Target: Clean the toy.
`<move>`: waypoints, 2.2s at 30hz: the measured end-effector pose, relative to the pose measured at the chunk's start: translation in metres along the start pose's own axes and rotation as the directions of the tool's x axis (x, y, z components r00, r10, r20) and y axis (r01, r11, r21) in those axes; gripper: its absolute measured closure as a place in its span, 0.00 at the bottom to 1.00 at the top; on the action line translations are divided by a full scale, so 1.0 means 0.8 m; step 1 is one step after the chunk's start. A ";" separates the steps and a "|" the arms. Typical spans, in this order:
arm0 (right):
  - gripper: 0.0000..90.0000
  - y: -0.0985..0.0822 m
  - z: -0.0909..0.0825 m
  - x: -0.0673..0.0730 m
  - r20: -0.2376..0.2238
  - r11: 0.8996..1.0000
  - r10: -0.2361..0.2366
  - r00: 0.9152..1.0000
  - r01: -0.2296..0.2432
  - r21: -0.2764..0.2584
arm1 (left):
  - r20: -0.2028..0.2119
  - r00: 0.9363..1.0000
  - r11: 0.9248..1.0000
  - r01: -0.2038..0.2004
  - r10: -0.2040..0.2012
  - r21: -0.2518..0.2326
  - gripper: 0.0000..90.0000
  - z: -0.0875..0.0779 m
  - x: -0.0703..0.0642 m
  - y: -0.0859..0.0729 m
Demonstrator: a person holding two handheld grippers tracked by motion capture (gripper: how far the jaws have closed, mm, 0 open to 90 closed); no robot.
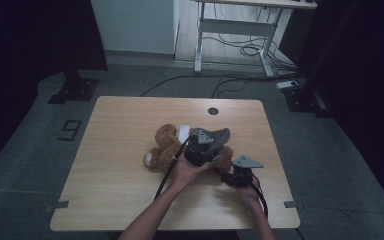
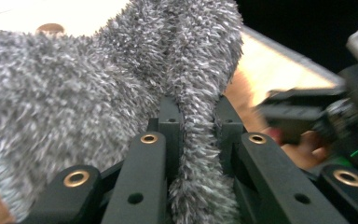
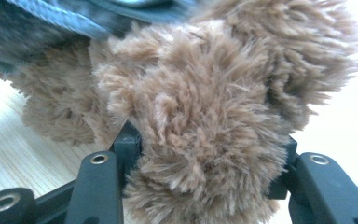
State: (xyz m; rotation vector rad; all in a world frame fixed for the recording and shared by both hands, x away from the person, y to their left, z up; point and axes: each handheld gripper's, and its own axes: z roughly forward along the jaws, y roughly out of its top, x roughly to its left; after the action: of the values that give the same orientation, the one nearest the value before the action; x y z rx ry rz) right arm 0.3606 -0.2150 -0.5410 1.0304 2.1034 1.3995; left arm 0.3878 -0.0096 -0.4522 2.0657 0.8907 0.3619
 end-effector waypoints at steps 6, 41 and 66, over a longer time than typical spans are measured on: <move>0.52 0.001 0.000 0.002 -0.002 1.000 -0.006 1.000 0.006 -0.010 | 0.013 0.997 0.997 0.071 -0.071 -0.022 0.87 -0.036 0.044 -0.029; 0.51 -0.001 0.002 -0.004 -0.017 0.999 0.033 0.999 -0.033 -0.022 | -0.044 0.994 0.992 0.097 -0.101 -0.079 0.86 -0.083 0.071 -0.026; 0.50 -0.003 0.001 -0.007 -0.027 0.999 0.048 0.999 -0.048 -0.013 | 0.078 0.994 0.997 -0.079 0.077 0.020 0.86 0.019 -0.045 0.011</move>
State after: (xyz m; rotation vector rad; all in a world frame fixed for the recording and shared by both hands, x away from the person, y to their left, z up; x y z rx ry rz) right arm 0.3640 -0.2197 -0.5434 1.0691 2.0975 1.4561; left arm 0.3747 -0.0475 -0.4524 2.1256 0.7729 0.3131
